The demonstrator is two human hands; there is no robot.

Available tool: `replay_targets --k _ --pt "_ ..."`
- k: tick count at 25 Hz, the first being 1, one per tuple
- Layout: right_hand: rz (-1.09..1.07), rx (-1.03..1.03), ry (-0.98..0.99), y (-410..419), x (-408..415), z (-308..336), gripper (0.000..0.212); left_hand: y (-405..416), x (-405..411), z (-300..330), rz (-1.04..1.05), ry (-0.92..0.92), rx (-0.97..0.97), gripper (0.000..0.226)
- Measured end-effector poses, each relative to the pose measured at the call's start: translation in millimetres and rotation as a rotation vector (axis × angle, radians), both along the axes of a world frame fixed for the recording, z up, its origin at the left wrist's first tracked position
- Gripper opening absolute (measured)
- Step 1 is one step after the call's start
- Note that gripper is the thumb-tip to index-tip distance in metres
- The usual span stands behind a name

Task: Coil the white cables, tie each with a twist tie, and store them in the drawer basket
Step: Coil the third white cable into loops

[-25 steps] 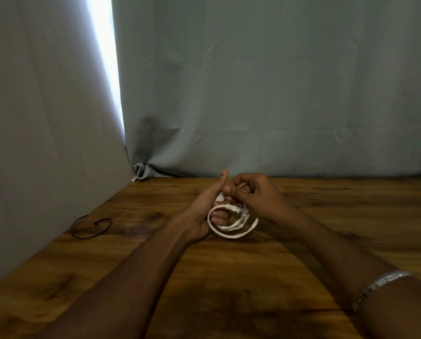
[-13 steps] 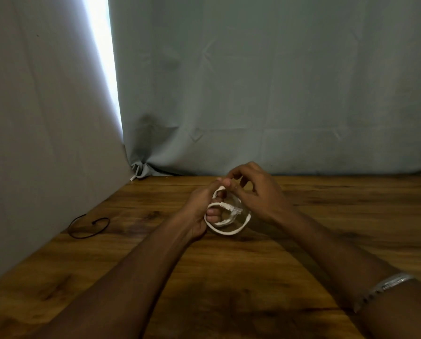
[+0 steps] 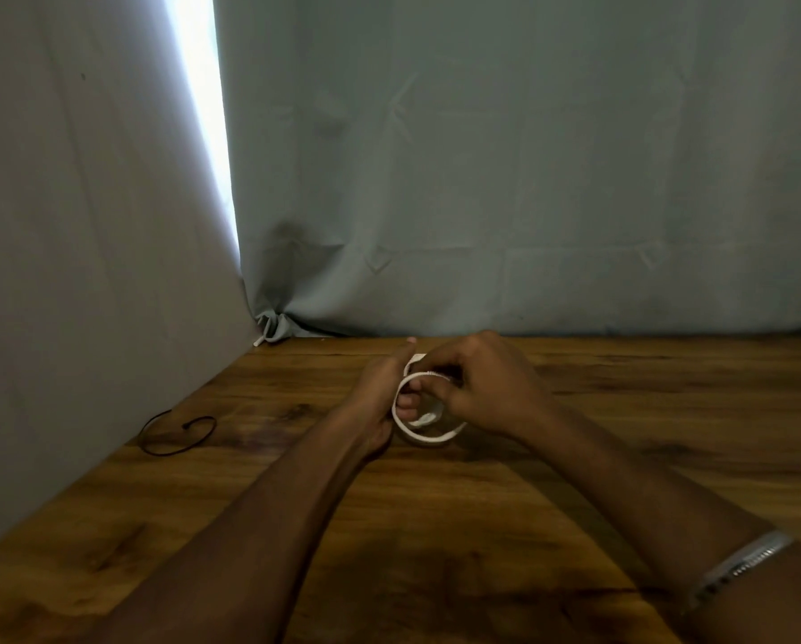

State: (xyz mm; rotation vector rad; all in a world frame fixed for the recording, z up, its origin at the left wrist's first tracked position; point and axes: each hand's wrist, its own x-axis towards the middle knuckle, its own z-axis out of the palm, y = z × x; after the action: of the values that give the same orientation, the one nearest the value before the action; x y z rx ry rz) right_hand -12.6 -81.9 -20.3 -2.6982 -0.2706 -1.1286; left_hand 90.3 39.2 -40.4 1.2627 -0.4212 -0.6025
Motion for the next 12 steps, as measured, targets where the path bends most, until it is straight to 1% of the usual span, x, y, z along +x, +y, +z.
replay_targets --k 2,4,6,8,9,10,12 --pt "-0.094 0.124 -0.048 -1 1 -2 0.023 -1 -1 2 0.001 0.004 0.003 0.057" --pt "-0.128 0.256 -0.037 -7 3 -6 0.021 -2 -4 3 -0.016 -0.023 0.006 0.056" --pt "-0.121 0.407 -0.025 -10 4 -9 0.014 -2 -7 5 -0.046 -0.049 -0.012 0.053" --pt "-0.107 0.571 -0.055 -10 6 -11 0.005 -3 -7 6 -0.084 -0.055 -0.032 0.052" --pt "-0.097 0.639 -0.069 -10 8 -12 0.005 -3 -7 7 -0.102 -0.064 -0.03 0.051" --pt "-0.085 0.696 -0.074 -11 9 -13 0.011 -3 -8 8 -0.113 -0.074 -0.02 0.051" --pt "-0.046 0.762 -0.07 -18 12 -16 0.012 -4 -9 8 -0.121 -0.078 -0.014 0.049"
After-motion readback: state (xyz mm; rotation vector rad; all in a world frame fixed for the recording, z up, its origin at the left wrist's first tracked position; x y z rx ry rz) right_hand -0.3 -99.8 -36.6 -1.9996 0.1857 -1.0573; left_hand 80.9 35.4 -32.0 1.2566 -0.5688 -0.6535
